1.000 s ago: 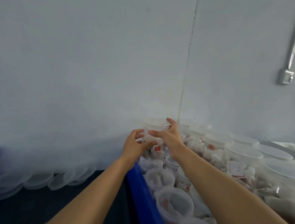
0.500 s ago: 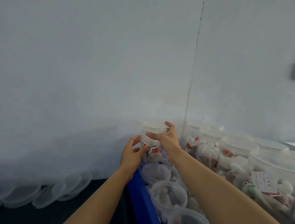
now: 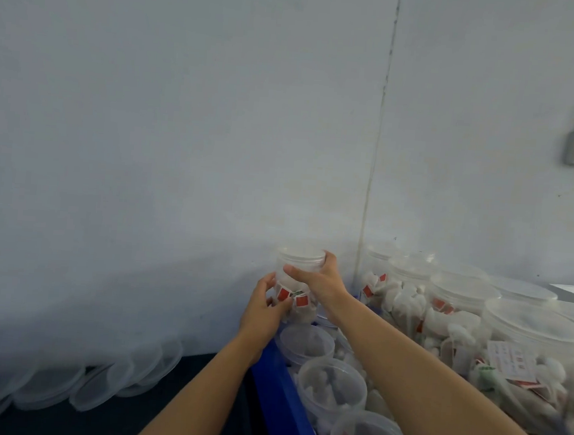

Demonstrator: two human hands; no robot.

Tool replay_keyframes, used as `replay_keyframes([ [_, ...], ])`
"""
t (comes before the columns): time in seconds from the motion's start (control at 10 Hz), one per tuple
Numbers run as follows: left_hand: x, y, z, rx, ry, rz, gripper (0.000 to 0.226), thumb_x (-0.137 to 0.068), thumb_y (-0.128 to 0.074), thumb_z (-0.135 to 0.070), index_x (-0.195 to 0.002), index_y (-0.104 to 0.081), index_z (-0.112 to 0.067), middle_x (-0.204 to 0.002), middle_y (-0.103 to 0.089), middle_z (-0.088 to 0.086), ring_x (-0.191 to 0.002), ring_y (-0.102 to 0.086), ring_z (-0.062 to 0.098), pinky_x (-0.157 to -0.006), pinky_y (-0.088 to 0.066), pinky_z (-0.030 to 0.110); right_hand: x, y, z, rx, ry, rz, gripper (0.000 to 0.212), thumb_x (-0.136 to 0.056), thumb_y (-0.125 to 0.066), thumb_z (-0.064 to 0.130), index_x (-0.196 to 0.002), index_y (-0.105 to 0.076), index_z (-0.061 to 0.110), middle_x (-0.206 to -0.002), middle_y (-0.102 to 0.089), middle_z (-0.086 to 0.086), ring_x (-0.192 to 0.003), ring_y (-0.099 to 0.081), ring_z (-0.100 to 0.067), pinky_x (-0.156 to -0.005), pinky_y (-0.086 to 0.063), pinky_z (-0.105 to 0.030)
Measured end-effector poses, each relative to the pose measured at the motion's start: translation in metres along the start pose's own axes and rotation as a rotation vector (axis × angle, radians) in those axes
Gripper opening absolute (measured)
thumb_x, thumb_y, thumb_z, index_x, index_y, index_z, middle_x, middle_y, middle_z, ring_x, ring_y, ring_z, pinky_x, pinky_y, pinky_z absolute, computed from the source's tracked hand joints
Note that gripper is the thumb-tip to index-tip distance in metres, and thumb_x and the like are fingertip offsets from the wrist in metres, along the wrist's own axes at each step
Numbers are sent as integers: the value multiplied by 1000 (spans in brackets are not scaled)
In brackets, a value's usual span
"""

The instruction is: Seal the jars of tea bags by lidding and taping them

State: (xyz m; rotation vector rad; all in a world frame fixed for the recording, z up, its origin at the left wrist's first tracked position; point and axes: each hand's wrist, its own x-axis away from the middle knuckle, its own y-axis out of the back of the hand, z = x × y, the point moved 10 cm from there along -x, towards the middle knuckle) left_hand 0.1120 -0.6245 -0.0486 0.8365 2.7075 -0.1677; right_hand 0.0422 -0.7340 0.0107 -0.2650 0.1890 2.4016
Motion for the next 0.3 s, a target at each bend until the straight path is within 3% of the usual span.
replay_keyframes([
  [0.1,5,-5,-5,8,36,57,42,-94,-63,-22,-126,-40,-38,-104,-53,-26,-94,-57,0,-57,-50,9,6,2,-3,50,-67,-28,79,-73,-82,5,-133,-31,8,-130,-49,-16,-120,-52,-32,-98,-49,-46],
  [0.2,12,-4,-14,-77,59,63,41,-92,-66,-22,-122,-40,-30,-99,-54,-18,-89,-56,2,-60,-48,14,13,8,-1,116,-139,-81,88,-76,-80,6,-143,-23,9,-140,-40,-18,-124,-48,-36,-102,-46,-47],
  [0.3,19,5,-32,-96,88,13,28,-91,-64,-10,-115,-48,-11,-108,-58,1,-91,-58,12,-69,-49,21,30,23,13,193,-167,-196,79,-83,-73,6,-145,-23,10,-143,-35,-17,-125,-46,-36,-102,-44,-45],
])
